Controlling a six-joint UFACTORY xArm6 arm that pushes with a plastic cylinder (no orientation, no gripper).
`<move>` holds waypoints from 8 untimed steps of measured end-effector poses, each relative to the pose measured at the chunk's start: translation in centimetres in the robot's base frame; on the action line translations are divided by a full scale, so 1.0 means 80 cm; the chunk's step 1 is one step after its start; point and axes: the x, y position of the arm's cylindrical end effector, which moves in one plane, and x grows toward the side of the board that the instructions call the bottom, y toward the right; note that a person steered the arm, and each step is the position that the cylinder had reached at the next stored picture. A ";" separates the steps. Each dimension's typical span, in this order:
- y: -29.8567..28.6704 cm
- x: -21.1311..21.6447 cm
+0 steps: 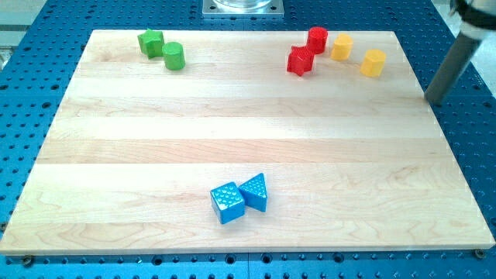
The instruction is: Slide the red circle towards the top center
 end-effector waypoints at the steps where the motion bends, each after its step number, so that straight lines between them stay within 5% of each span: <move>1: -0.016 -0.080; 3: -0.157 -0.103; 4: -0.116 -0.119; 8: -0.361 -0.126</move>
